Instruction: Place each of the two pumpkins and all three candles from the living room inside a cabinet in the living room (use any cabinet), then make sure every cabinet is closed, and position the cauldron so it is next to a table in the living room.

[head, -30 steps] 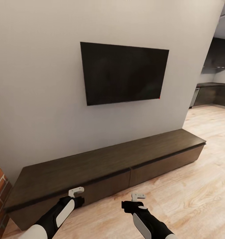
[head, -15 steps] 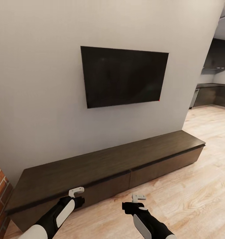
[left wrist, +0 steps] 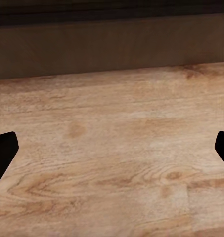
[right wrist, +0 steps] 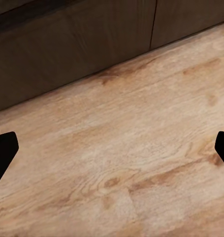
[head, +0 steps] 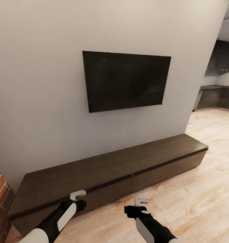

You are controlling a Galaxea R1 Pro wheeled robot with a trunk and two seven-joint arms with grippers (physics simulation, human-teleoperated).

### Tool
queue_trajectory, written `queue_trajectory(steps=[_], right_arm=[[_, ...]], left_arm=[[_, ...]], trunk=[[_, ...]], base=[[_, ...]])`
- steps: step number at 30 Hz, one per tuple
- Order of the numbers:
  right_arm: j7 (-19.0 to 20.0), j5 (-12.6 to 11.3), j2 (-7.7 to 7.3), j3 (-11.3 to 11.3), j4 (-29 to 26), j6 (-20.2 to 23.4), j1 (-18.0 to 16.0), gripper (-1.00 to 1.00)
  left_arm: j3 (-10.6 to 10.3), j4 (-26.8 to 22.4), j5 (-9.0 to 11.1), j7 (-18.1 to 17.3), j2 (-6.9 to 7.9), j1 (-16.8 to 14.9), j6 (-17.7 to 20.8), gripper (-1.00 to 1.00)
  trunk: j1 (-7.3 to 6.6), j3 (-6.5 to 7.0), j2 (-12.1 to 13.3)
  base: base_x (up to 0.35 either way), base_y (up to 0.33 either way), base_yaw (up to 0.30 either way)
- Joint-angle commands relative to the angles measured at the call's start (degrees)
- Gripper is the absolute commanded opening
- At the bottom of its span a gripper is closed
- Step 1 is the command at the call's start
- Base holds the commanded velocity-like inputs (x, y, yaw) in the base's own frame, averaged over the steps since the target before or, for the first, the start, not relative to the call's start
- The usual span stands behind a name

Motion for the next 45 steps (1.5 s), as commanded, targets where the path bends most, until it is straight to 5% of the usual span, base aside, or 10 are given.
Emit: queue_trajectory(steps=[1, 45], right_arm=[[-0.5, -0.4, -0.05, 0.4, -0.1, 0.2, -0.1, 1.0], [-0.5, -0.4, -0.05, 0.4, 0.0, 0.1, -0.1, 1.0]], left_arm=[[-0.5, -0.1, 0.6, 0.6, 0.08, 0.0, 0.1, 1.0], [-0.5, -0.1, 0.6, 0.6, 0.24, -0.1, 0.1, 1.0]], trunk=[[-0.23, 0.12, 0.4], [-9.89, 8.02, 18.0]], base=[[0.0, 0.0, 0.0], [0.0, 0.0, 0.0]])
